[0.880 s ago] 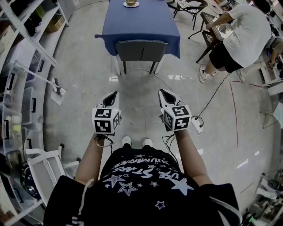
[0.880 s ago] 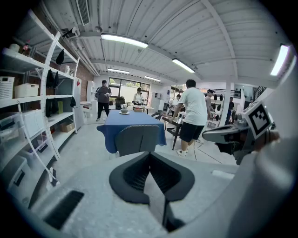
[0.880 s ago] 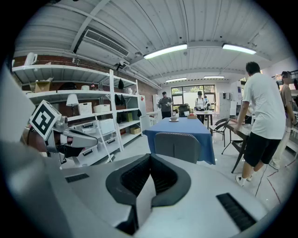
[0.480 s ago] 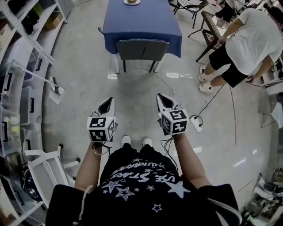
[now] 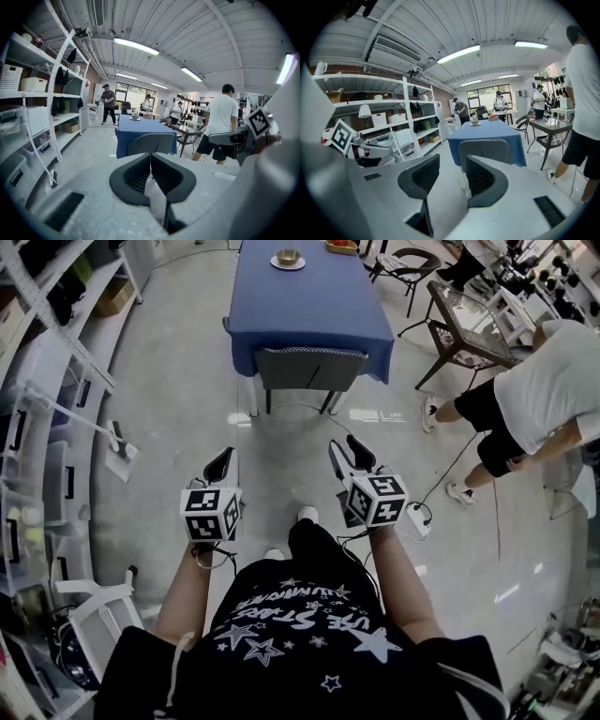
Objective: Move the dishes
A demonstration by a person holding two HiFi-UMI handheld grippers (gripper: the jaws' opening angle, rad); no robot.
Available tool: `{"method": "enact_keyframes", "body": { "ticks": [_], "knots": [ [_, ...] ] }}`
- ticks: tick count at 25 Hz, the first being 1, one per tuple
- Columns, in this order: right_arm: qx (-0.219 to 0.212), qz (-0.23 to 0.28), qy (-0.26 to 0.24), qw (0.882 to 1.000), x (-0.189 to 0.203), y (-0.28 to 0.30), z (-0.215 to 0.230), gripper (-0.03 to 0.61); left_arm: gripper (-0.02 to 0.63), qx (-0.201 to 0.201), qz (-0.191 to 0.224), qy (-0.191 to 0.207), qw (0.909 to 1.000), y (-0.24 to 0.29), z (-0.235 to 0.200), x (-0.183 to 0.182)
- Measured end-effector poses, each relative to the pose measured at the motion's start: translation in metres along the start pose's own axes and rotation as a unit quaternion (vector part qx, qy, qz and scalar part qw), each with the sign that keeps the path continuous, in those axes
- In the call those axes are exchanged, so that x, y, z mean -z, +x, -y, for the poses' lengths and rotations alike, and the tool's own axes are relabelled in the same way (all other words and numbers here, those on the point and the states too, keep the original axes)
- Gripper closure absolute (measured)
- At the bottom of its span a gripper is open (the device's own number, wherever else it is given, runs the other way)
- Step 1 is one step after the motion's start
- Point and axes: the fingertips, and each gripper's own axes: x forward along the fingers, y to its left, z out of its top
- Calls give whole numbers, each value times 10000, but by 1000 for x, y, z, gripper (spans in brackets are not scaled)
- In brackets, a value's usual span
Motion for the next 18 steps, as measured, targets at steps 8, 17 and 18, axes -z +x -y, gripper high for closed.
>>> {"method": "enact_keyframes", "body": {
  "ticks": [8, 17, 18],
  "knots": [
    [-66, 34, 86, 9999, -24, 72, 35, 251, 591, -275, -51, 1, 9996, 47, -33, -20],
    [-180, 83, 218, 9996, -90, 207, 121, 232, 591, -712, -72, 84, 9974, 169, -78, -96],
    [-208, 96, 251, 9994, -99, 222, 134, 232, 591, -746, -71, 85, 9972, 185, -81, -105]
  ]
}}
